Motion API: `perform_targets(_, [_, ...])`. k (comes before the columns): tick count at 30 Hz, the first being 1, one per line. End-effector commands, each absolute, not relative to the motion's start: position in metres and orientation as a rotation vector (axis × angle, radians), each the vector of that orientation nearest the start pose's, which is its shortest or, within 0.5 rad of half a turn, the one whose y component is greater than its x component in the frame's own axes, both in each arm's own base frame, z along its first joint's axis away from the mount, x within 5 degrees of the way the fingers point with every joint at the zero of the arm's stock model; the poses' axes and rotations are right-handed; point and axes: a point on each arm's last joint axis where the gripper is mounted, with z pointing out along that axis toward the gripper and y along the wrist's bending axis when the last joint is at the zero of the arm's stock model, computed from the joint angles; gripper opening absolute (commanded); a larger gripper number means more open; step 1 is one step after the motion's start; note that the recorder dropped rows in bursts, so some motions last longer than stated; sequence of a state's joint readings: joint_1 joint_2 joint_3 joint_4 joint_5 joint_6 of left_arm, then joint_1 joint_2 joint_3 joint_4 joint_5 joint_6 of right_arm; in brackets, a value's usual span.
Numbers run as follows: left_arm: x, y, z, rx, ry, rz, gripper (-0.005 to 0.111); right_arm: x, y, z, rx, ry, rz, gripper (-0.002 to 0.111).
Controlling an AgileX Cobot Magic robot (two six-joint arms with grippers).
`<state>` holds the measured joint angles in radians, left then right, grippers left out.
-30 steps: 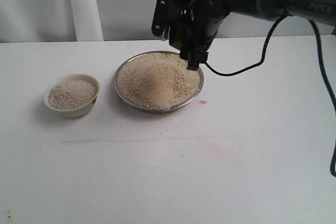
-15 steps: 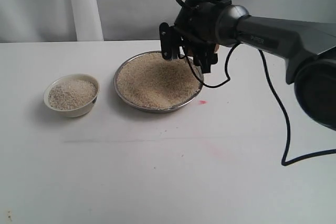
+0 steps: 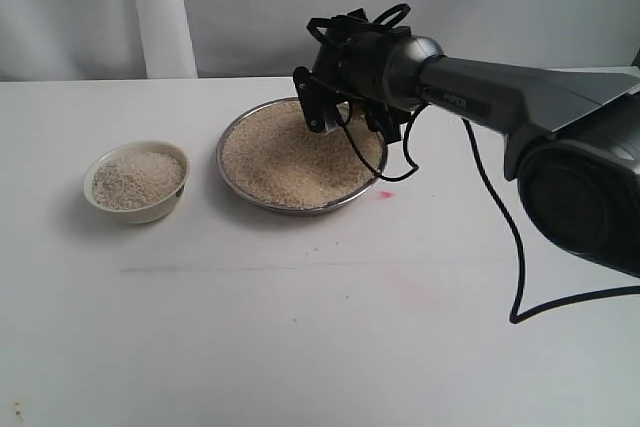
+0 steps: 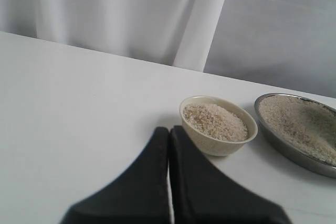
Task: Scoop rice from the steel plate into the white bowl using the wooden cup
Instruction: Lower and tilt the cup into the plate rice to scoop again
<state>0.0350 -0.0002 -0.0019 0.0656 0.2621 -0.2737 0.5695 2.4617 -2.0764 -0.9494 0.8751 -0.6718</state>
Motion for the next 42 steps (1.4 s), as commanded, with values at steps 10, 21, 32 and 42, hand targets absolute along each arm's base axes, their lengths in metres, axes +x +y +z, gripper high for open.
perform_targets(10, [0.055, 0.003, 0.19, -0.226, 1.729, -0.123, 0.0, 0.468, 0.249, 0.159, -1.942, 1.775, -1.117, 0.0])
perform_targets(21, [0.055, 0.003, 0.19, -0.226, 1.729, -0.123, 0.0, 0.439, 0.265, 0.16, -2.08, 1.662, -1.161, 0.0])
perform_targets(32, [0.055, 0.003, 0.19, -0.226, 1.729, -0.123, 0.0, 0.438, 0.285, 0.11, -2.045, 1.521, -1.405, 0.0])
perform_targets(42, [0.055, 0.003, 0.19, -0.226, 1.729, -0.123, 0.0, 0.434, 0.296, 0.102, -2.036, 1.562, -1.183, 0.0])
